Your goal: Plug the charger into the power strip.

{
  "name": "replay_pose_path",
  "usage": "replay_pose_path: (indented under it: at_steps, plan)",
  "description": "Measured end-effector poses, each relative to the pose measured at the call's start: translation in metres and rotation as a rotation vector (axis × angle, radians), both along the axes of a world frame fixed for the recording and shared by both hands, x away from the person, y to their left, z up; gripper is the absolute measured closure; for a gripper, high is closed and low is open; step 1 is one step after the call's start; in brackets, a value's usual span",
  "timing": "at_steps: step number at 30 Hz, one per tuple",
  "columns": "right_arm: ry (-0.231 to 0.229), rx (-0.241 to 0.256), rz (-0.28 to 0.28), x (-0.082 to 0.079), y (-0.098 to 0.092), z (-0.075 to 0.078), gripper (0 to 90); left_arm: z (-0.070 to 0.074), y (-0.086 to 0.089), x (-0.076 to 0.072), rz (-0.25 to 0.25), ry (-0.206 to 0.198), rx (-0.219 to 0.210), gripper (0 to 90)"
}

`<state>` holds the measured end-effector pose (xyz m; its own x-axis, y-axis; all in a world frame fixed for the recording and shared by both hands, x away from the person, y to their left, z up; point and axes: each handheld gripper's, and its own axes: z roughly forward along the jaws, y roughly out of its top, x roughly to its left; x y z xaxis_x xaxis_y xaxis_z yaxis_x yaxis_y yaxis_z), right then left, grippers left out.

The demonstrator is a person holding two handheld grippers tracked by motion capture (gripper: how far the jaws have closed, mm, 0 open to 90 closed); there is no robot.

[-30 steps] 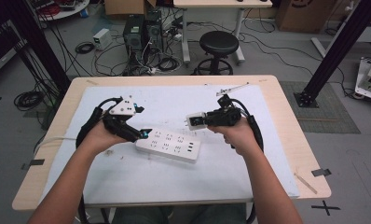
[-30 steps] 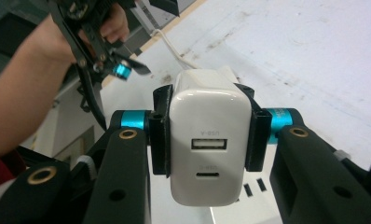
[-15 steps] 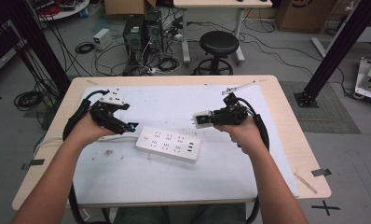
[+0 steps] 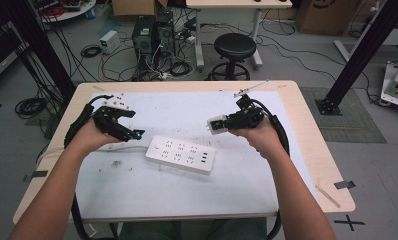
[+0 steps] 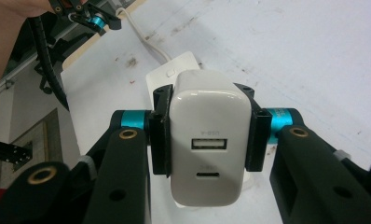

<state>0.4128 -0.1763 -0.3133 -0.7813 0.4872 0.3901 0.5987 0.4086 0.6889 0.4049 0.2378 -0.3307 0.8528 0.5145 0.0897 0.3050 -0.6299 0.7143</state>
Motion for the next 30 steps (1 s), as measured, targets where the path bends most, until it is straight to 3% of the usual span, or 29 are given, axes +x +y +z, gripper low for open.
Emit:
replay_pose_path:
  at_steps: [4, 5, 9, 18, 25, 28, 30]
  plan:
    - [0.003, -0.021, 0.004, 0.004, 0.002, 0.001, 63.1, 0.0, 0.002, 0.0, -0.005, 0.004, 0.004, 18.7]
    - [-0.005, -0.049, 0.023, 0.011, 0.008, 0.0, 63.1, -0.001, 0.01, -0.001, 0.011, 0.003, 0.019, 18.7]
    - [-0.006, -0.066, 0.035, 0.013, 0.012, 0.001, 63.1, -0.001, 0.017, -0.002, 0.029, 0.001, 0.021, 18.7]
    - [-0.019, -0.179, 0.109, 0.02, 0.032, 0.001, 63.1, -0.004, 0.028, -0.006, 0.044, 0.01, 0.036, 18.7]
    - [0.0, -0.249, 0.192, 0.021, 0.052, -0.008, 63.1, -0.004, 0.028, -0.009, 0.039, 0.001, 0.04, 18.7]
    - [0.004, -0.26, 0.201, 0.021, 0.055, -0.011, 63.1, -0.004, 0.028, -0.009, 0.039, 0.001, 0.04, 18.7]
    - [0.016, -0.323, 0.248, 0.023, 0.066, -0.02, 63.0, -0.005, 0.031, -0.014, 0.039, -0.001, 0.041, 18.7]
